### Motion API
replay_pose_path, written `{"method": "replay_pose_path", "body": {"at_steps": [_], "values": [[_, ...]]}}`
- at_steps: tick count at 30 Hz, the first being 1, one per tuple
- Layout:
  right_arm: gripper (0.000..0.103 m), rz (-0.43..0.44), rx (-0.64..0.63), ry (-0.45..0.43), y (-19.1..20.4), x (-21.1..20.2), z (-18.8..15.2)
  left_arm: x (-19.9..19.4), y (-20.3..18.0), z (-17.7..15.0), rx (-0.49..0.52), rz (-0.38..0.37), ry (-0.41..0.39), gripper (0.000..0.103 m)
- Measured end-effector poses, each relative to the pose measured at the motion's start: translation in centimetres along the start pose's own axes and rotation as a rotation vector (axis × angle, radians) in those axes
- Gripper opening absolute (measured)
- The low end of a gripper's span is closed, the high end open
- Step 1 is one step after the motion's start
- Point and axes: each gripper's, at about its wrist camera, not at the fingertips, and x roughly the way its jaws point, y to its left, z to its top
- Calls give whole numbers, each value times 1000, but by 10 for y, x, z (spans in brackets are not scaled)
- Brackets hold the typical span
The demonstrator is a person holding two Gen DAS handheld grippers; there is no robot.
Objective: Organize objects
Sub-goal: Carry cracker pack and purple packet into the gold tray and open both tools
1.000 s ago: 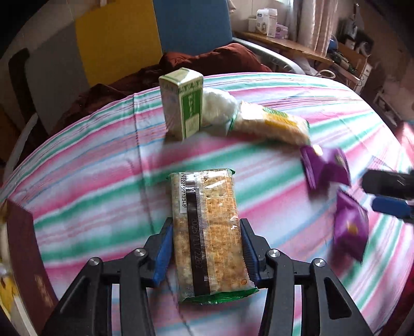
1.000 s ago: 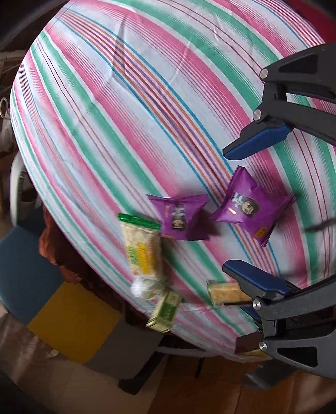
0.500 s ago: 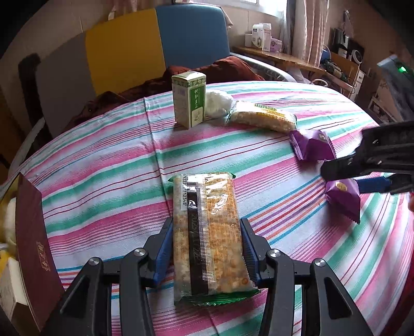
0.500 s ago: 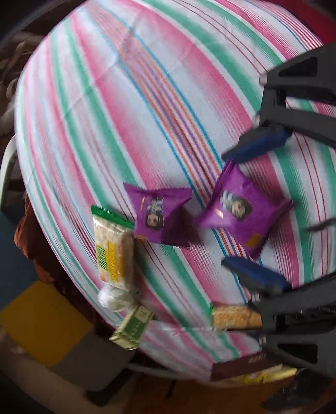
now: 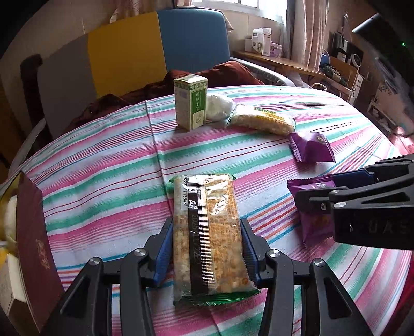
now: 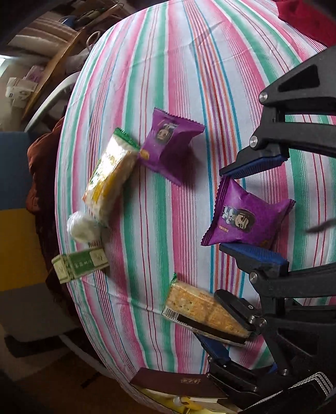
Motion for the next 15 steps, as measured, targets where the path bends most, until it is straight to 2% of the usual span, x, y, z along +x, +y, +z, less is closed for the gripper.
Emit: {"method": "replay_pose_path", "body": {"at_steps": [7, 11, 15], "values": [[50, 49, -85, -49, 18, -10, -4, -19, 3, -13, -5, 24, 23, 48], [50, 56, -83, -66, 25, -13, -3, -45, 6, -22, 2, 40, -12, 48], [50, 72, -86, -89, 22, -20, -1, -81, 14, -22, 4, 64, -87, 48]]}}
